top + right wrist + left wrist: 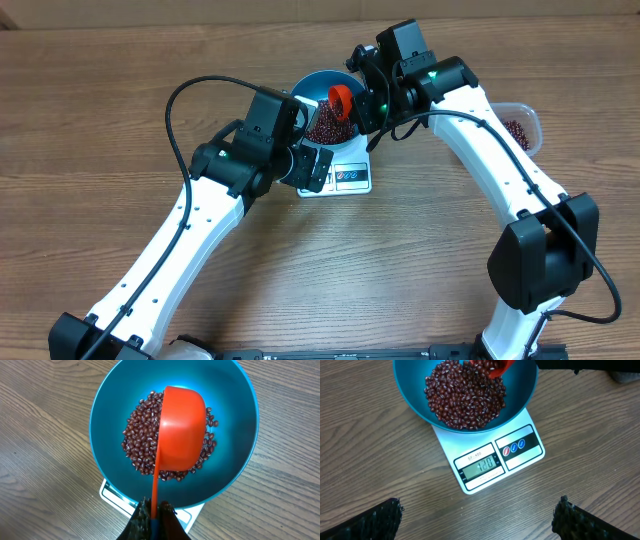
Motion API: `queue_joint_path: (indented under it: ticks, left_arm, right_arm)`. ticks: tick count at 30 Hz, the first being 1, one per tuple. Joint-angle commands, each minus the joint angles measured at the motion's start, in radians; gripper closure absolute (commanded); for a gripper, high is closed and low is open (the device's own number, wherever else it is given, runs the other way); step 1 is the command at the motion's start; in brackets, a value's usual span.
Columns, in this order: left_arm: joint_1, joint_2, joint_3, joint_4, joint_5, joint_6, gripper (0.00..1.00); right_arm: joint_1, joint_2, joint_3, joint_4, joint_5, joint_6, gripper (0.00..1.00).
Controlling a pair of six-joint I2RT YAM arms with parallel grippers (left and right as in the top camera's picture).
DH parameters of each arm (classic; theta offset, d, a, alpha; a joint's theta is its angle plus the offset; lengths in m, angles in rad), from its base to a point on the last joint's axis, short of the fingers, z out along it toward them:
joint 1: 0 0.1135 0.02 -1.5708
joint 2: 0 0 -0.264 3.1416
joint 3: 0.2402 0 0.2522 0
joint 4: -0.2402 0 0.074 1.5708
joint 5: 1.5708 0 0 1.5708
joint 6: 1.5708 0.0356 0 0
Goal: Scoop item into bowl and weigh 150g on scale
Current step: 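Tip the scoop slowly with the right gripper, pouring beans into the bowl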
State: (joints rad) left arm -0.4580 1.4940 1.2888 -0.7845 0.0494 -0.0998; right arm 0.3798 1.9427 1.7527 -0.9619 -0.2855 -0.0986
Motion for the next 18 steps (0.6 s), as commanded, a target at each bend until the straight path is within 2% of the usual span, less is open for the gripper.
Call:
queue_joint_path:
  ticks: [1, 15, 16, 18]
  left_arm:
    - [-0.001, -0.01, -0.003, 0.003, 0.01, 0.018, 0.0]
    - [-0.001, -0.01, -0.003, 0.003, 0.01, 0.018, 0.0]
    - [-0.001, -0.01, -0.003, 0.003, 0.01, 0.018, 0.0]
    - [-0.001, -0.01, -0.003, 0.003, 0.01, 0.018, 0.0]
  right_arm:
    - [-0.001, -0.009, 0.032, 0.007, 0.008, 0.01, 0.97]
    - [-0.001, -0.009, 0.032, 0.005, 0.002, 0.016, 0.96]
    - [-0.001, -0.009, 0.032, -0.003, -0.031, -0.011, 0.96]
    - [0.001, -0.009, 0.032, -0.038, -0.116, -0.168, 0.96]
